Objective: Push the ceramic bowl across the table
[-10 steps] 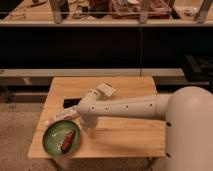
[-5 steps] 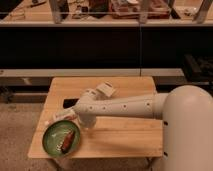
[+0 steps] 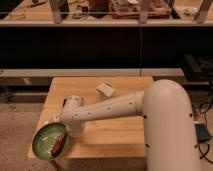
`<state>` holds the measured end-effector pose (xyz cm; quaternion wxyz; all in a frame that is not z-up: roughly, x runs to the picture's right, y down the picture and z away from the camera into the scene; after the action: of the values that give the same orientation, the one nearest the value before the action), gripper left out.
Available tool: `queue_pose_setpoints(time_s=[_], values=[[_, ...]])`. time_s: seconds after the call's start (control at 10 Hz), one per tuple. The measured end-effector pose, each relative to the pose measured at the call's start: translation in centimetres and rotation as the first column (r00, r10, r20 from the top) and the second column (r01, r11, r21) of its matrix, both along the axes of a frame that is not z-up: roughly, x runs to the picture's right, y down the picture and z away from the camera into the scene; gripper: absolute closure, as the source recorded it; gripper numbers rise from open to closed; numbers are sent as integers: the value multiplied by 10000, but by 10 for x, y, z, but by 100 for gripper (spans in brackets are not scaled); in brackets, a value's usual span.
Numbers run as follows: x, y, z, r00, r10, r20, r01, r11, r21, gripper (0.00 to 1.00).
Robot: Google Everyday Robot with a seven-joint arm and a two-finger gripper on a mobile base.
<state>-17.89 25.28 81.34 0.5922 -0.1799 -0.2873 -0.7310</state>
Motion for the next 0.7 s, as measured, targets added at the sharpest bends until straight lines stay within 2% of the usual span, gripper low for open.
queue_pose_setpoints(time_s=[0.2,0.4,0.6,0.7], values=[[-7,4,-2,9998,-147,102,148,9999,-33,98],[-8,4,-4,9997,-190,128,191,9998,-51,81],[-6,0,-1,9999,36,120,-35,10000,-37,72],[-4,-5,3,9999,126,72,-126,9999,4,72]])
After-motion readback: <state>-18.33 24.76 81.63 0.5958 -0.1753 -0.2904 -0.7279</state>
